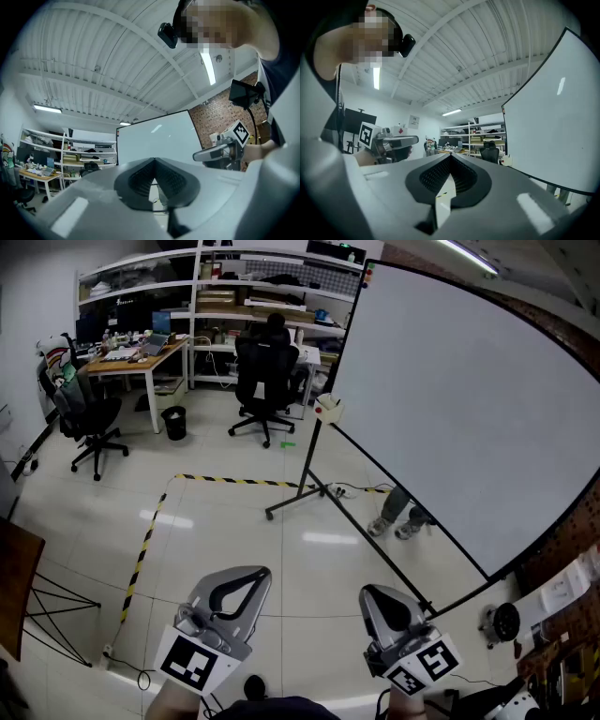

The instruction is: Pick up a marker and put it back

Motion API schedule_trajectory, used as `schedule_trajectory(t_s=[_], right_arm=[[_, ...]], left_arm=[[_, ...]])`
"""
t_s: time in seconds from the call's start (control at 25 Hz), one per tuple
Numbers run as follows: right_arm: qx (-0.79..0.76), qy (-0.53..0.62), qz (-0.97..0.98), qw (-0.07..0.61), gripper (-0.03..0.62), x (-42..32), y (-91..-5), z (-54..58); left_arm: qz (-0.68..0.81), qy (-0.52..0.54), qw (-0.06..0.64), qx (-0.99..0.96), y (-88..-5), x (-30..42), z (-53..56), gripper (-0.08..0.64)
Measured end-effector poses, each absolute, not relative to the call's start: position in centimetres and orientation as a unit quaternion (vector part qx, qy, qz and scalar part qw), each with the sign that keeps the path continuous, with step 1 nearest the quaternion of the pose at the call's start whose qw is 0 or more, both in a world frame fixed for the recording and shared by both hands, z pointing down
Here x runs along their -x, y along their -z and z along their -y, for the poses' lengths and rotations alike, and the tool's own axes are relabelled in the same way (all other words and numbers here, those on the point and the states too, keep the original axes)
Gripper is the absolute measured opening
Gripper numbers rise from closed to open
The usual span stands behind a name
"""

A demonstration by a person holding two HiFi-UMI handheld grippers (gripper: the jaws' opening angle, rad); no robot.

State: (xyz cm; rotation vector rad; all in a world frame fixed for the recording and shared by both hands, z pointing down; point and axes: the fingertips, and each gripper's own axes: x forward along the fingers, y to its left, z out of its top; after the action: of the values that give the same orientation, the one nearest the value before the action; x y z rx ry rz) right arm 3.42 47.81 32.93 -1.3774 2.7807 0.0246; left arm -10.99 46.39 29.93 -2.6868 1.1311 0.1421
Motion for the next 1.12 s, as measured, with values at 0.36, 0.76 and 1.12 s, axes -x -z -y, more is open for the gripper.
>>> schedule_trajectory(t_s=[0.36,0.76,1.12], right_arm=[[0.426,-0.016,-0.904,-0.001,0.002,1.0,-33.0,-40.2],[0.41,0.019,-0.912,-0.008,0.002,1.0,-36.1,-28.4],[0.382,0.036,-0.924,-0.002,0.002,-1.3,-36.6,-13.5]], left_arm=[[-0.373,-0.042,0.101,0.921,-30.8,13.6,-39.2,0.003],[-0.372,0.008,0.104,0.922,-32.8,13.2,-28.3,0.003],[-0.376,0.049,0.111,0.919,-32.7,9.6,-14.6,0.003]])
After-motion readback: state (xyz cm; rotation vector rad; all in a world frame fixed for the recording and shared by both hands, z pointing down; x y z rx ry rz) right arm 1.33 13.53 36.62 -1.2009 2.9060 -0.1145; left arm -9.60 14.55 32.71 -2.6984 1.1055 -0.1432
